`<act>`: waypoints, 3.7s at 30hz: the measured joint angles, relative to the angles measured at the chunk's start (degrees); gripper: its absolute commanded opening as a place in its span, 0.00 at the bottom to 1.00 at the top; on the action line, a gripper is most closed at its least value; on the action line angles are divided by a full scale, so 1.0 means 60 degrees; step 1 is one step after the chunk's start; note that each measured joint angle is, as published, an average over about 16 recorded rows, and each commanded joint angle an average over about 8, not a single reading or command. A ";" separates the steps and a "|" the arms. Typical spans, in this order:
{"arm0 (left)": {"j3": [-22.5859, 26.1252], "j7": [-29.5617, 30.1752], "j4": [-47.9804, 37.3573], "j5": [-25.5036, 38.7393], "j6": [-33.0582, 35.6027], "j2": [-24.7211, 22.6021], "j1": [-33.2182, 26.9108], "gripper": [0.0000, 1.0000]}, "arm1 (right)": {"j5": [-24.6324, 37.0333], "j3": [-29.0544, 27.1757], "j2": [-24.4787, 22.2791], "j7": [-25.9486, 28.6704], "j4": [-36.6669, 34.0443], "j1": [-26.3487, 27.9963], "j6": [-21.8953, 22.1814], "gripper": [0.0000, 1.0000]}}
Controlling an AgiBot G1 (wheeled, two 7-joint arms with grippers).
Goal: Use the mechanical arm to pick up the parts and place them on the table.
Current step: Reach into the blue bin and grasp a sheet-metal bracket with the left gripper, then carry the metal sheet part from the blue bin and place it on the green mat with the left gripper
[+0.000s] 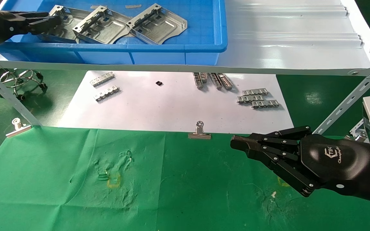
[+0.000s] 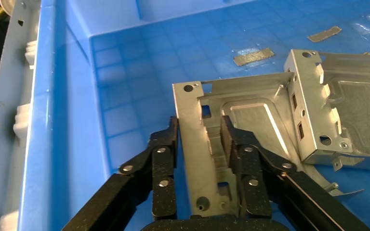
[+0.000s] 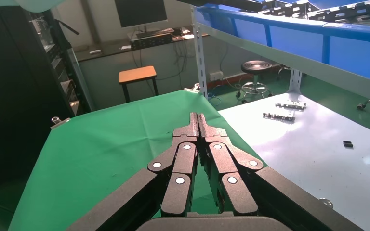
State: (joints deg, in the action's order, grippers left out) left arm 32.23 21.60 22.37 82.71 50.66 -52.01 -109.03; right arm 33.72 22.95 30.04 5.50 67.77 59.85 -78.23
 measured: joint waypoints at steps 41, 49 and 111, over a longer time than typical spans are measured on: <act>-0.1270 -0.2438 0.1705 -0.2642 0.3525 0.0801 0.0726 0.00 | 0.0000 0.0000 0.0000 0.0000 0.0000 0.0000 0.0000 0.00; -0.1275 -0.3987 0.2096 -0.3368 0.5688 0.0969 0.1004 0.00 | 0.0000 0.0000 0.0000 0.0000 0.0000 0.0000 0.0000 0.00; 0.2576 -0.8851 0.3739 -0.2255 0.3646 0.1612 0.3935 1.00 | 0.0000 0.0000 0.0000 0.0000 0.0000 0.0000 0.0000 0.00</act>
State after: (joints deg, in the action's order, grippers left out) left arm 47.69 -31.50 44.81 69.18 72.54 -42.33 -85.42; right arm 33.72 22.95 30.04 5.50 67.77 59.85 -78.23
